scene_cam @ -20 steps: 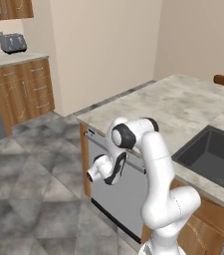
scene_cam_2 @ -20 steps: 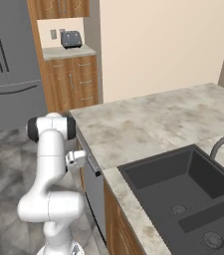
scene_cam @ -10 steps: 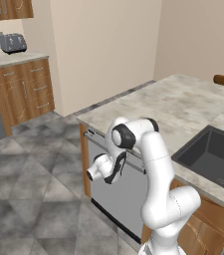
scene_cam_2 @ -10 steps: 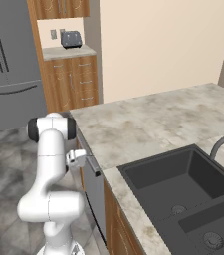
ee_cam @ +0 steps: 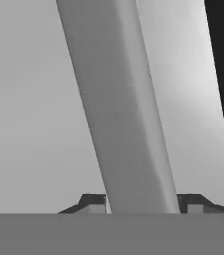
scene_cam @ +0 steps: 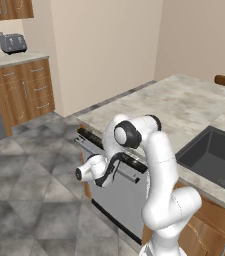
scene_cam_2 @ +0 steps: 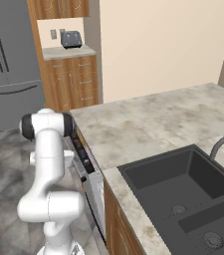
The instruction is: Open the dishwasher door and pull out the top rack.
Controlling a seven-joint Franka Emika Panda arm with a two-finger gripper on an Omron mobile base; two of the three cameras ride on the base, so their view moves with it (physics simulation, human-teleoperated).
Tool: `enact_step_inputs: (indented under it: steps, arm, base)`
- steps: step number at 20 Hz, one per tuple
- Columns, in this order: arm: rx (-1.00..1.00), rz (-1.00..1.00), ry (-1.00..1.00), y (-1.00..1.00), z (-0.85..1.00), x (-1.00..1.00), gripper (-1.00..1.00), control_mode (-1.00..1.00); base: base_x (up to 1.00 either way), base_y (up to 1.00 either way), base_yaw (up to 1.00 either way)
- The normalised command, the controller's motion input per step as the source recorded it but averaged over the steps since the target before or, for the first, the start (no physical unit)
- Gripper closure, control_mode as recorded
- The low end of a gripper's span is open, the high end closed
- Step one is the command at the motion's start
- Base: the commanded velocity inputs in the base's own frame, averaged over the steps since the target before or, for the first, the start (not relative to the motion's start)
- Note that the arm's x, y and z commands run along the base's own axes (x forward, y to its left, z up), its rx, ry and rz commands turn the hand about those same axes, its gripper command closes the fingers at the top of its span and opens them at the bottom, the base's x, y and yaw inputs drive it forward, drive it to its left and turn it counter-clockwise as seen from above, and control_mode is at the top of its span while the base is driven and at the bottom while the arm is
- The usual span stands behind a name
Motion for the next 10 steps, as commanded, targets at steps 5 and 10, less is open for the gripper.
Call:
enact_step_inputs:
  steps: [5,10]
  arm:
    - [0.27,0.11,0.48,1.0,-0.81,-0.77,1.0,-1.0]
    - [0.31,0.13,0.5,1.0,-0.94,-0.9,1.0,-1.0]
  base:
    - [0.0,0.0,0.0]
    - [0.0,0.0,0.0]
